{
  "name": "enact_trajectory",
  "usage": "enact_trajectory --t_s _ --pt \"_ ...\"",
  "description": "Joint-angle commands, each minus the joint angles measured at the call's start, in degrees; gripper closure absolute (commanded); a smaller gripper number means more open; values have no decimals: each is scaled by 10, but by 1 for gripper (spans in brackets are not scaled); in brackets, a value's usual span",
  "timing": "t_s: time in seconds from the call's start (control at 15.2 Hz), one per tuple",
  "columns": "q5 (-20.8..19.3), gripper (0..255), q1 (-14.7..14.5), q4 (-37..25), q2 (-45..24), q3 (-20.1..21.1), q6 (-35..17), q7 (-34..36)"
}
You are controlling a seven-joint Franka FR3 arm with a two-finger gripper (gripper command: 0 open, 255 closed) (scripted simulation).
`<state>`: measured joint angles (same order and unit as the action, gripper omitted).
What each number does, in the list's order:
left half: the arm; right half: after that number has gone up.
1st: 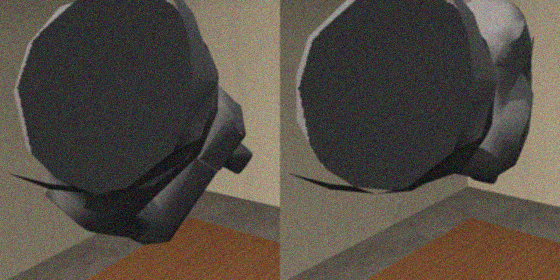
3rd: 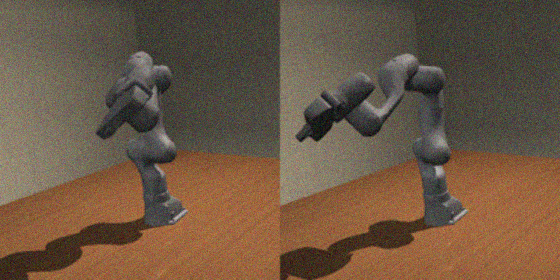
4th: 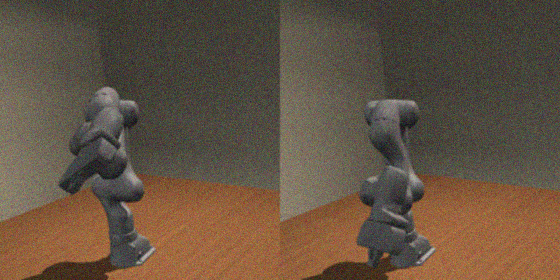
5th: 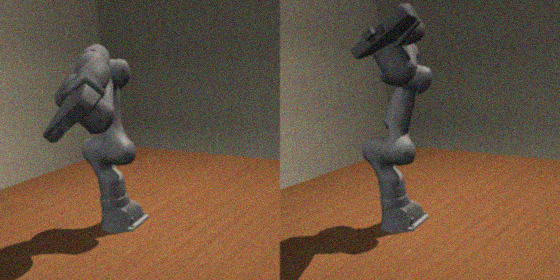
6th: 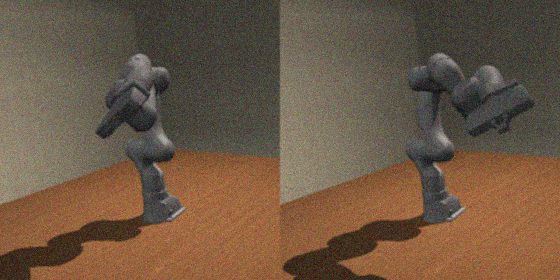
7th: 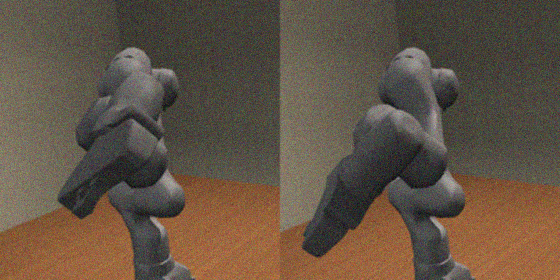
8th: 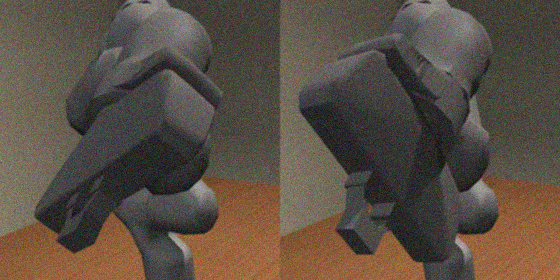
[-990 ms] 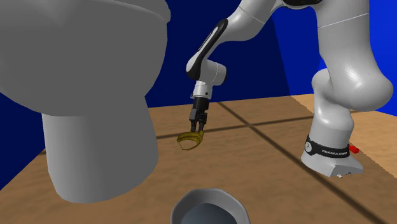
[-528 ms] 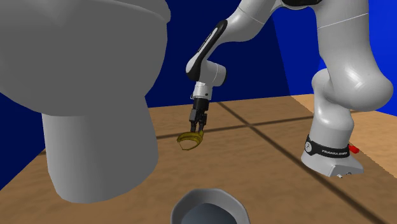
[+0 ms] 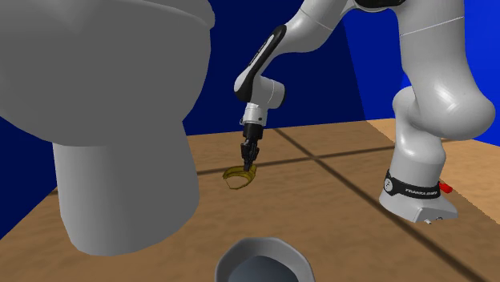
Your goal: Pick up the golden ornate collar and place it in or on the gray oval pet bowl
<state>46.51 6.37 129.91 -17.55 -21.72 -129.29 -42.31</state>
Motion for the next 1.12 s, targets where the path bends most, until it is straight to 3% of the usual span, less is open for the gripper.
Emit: enact_trajectory --t_s 0.0,1.06 --pt "0 255 0 0 0 0 0 0" --pt "-90 255 -13 1 101 -25 60 91"
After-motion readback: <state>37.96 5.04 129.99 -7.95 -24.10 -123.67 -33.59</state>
